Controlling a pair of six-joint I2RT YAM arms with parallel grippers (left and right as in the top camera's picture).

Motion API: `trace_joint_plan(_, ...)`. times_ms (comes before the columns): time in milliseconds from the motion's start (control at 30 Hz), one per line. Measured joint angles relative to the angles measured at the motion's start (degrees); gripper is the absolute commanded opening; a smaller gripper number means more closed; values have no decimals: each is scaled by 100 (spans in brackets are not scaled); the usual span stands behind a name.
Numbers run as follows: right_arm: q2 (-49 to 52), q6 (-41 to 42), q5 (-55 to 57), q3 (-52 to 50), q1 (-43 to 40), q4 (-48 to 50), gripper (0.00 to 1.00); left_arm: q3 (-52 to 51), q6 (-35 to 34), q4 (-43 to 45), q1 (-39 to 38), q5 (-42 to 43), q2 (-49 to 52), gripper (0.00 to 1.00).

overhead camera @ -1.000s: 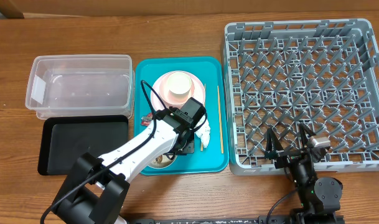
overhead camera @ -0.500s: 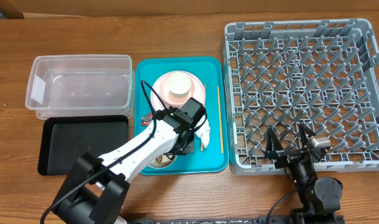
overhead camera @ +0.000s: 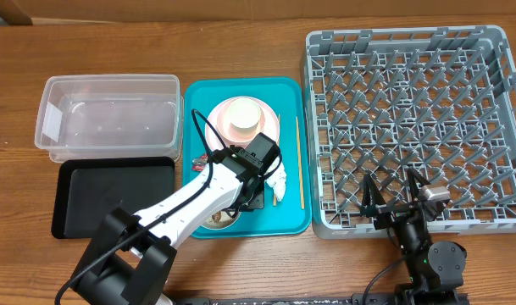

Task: Sort waste into correct bins and load items into the dishwasher
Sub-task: 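Lower left gripper and grasp the rim of the white bowl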

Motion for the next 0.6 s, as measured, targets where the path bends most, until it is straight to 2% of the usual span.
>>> trace_joint_plan(500,0,2,-2,0,0,2,100,66,0,-28,0,0,0,16)
trace_joint_plan(600,0,2,-2,0,0,0,100,68,0,-70,0,0,0,13)
